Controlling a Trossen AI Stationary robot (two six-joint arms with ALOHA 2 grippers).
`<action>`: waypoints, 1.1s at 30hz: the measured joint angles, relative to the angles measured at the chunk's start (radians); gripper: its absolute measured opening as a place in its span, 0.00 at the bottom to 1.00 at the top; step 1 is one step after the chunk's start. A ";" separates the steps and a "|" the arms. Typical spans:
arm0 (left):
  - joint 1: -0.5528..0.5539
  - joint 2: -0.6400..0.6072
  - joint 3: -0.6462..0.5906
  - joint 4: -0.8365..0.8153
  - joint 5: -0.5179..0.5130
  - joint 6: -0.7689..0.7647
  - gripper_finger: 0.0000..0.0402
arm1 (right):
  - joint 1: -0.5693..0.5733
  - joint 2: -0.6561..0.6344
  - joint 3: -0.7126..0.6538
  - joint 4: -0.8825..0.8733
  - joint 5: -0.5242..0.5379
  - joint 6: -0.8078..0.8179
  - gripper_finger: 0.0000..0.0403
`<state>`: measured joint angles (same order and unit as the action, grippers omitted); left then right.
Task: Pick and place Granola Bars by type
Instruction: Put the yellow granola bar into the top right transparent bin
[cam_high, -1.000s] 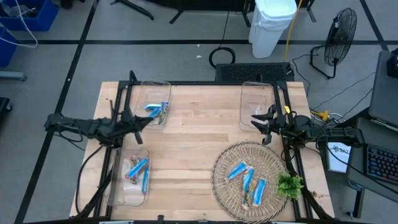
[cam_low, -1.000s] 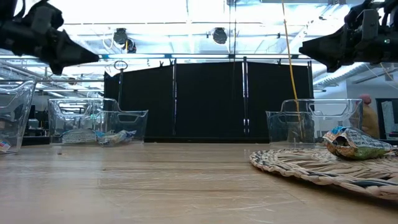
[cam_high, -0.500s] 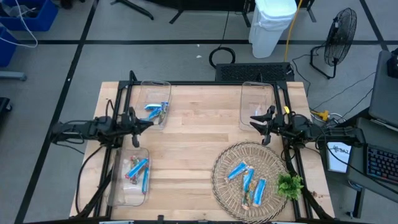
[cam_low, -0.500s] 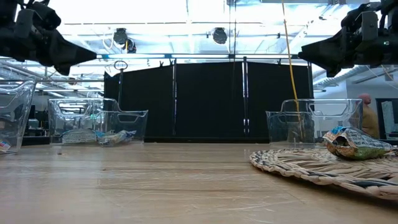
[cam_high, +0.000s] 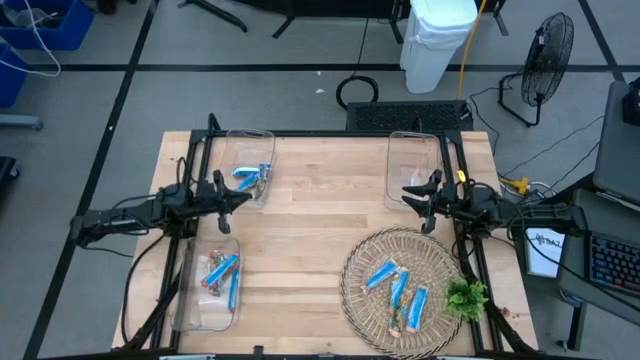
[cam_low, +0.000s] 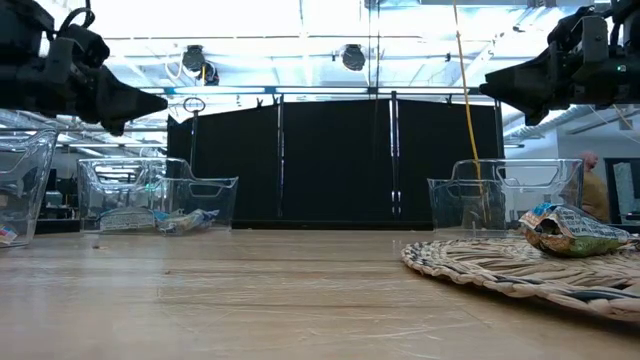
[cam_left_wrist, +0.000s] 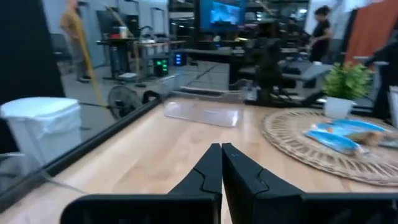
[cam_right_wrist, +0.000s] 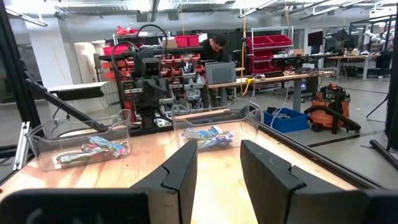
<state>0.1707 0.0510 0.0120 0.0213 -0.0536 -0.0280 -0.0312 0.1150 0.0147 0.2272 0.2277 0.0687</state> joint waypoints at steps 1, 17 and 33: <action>0.013 0.008 0.000 0.000 0.000 -0.004 0.03 | 0.000 0.000 0.000 0.000 -0.001 0.000 0.28; 0.059 0.072 0.001 -0.017 0.056 -0.050 0.01 | 0.000 0.005 0.000 -0.013 -0.023 -0.001 0.28; 0.059 -0.014 0.123 -0.269 0.119 -0.073 0.02 | 0.000 0.005 0.000 -0.023 -0.023 0.026 0.28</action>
<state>0.2296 0.0374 0.1348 -0.2482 0.0655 -0.1013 -0.0315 0.1204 0.0147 0.2040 0.2047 0.0946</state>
